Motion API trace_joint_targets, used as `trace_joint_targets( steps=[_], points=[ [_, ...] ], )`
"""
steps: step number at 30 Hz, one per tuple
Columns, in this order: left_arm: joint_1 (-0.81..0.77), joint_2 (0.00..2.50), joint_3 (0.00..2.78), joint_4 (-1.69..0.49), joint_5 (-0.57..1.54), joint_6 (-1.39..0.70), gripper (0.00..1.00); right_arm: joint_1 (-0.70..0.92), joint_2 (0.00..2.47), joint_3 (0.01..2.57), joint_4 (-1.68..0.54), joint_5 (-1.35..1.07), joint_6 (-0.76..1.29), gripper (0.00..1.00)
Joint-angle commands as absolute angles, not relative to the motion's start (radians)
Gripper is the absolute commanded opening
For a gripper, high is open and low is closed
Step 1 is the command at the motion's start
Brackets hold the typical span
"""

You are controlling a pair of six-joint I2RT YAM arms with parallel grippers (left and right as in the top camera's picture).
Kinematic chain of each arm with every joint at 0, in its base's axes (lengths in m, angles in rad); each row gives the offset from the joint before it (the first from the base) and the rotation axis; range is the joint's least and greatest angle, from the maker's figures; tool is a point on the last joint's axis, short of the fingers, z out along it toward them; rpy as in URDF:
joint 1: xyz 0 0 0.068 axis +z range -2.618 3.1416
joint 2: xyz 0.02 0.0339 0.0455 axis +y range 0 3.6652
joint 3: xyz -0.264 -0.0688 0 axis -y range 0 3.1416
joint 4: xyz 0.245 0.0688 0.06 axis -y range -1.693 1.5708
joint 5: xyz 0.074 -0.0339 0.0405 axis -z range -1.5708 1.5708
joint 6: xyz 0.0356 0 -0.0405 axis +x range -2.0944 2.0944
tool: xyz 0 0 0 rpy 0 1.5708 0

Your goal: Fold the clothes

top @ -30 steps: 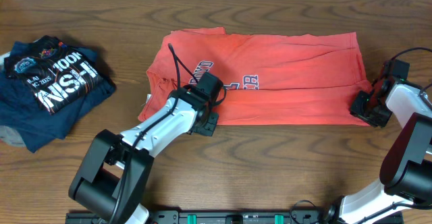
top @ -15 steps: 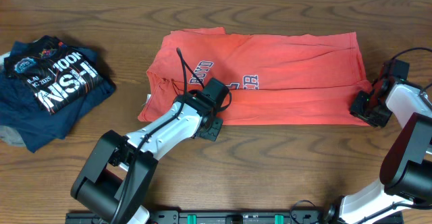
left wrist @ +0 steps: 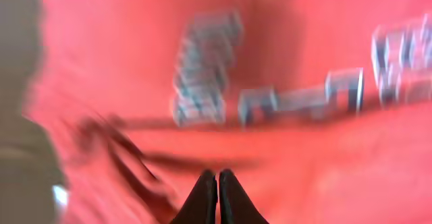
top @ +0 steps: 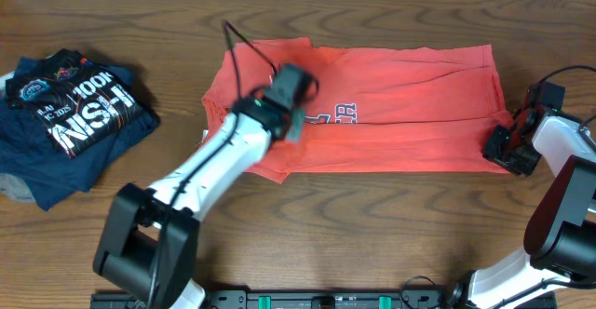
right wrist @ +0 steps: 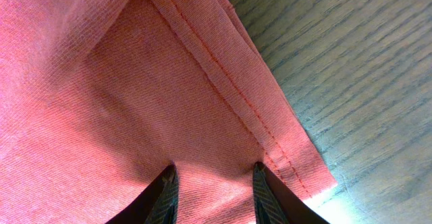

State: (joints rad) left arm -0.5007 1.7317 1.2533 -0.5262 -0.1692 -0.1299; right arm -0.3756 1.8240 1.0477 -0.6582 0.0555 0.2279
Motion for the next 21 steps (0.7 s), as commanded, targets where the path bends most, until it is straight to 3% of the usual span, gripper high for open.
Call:
trace_joint_targets(
  steps=[1, 4, 7, 9, 21],
  points=[
    [-0.45, 1.716, 1.311, -0.537, -0.167, -0.131, 0.06, -0.374, 1.835, 1.026, -0.661, 0.063, 0.231, 0.35],
    [-0.44, 1.723, 1.305, -0.61, -0.03, -0.131, 0.06, -0.374, 1.835, 1.026, -0.661, 0.063, 0.231, 0.35],
    [-0.46, 1.742, 1.252, -0.643, 0.041, -0.13, 0.33, -0.374, 1.835, 1.026, -0.653, 0.062, 0.232, 0.36],
    [-0.482, 1.766, 1.212, -0.643, 0.042, -0.13, 0.41, -0.373, 1.835, 1.026, -0.651, 0.062, 0.232, 0.36],
    [-0.638, 1.888, 1.148, -0.646, 0.048, -0.127, 0.43, -0.373, 1.835, 1.026, -0.655, 0.059, 0.232, 0.36]
  ],
)
